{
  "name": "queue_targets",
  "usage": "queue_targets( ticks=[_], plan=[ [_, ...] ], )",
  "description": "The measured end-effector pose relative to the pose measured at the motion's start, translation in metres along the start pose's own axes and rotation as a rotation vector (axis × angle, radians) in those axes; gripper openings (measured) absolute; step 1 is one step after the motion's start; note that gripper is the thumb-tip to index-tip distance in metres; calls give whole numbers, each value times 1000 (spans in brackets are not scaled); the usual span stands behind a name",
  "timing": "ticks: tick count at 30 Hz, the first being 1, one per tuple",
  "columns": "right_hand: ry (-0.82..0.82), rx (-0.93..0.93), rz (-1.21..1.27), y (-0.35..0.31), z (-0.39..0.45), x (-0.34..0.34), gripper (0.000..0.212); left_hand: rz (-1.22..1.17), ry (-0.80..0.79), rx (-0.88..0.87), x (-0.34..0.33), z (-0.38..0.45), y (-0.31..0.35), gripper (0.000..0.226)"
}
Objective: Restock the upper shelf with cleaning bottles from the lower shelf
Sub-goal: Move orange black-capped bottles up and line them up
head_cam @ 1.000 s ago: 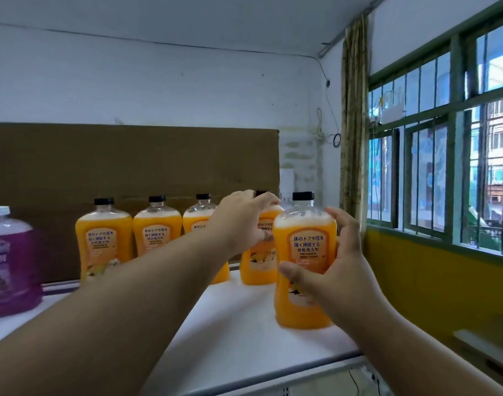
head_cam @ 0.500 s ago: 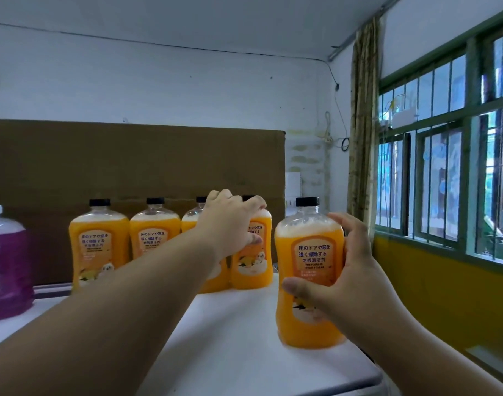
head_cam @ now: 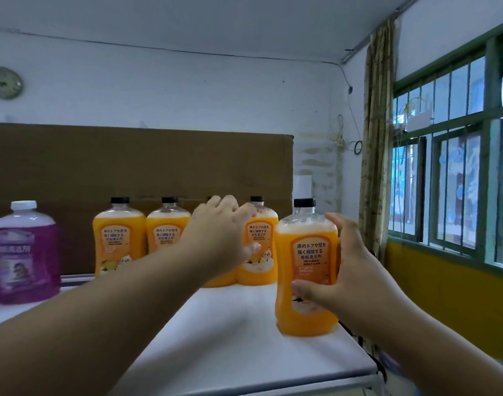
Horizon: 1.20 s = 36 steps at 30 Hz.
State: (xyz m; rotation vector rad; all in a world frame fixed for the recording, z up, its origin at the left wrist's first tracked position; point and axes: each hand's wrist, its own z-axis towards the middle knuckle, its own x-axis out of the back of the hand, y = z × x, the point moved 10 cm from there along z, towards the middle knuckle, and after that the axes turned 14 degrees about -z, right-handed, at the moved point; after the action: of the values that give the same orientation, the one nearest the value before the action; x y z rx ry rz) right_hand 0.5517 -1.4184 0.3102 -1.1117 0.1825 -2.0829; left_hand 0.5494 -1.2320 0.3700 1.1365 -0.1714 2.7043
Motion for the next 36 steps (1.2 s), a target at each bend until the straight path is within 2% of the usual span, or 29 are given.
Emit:
queue_targets(
  ticks=[3,9,17,20,24,28,36],
  plan=[
    [-5,6,-35,-11,9,-7,114,-112,-112,87,3,-43,-18,60],
    [-96,60,-99,-69,25,-44,112,-124,-351,293,9,-126,-96,57],
    [-67,42,-125,-150,26,-103,114,-168,-453,390,34,-190,-171,57],
    [-50,25,-128,-174,31,-124,114,-145,-506,402,34,-201,-190,65],
    [-23,6,-159,-205,34,-147,115,-143,-525,413,26,-205,-199,74],
    [-15,12,-184,-225,37,-163,114,-127,-545,403,19,-207,-201,73],
    [-29,-2,-171,-241,42,-177,114,-137,-497,430,21,-211,-204,84]
  ],
)
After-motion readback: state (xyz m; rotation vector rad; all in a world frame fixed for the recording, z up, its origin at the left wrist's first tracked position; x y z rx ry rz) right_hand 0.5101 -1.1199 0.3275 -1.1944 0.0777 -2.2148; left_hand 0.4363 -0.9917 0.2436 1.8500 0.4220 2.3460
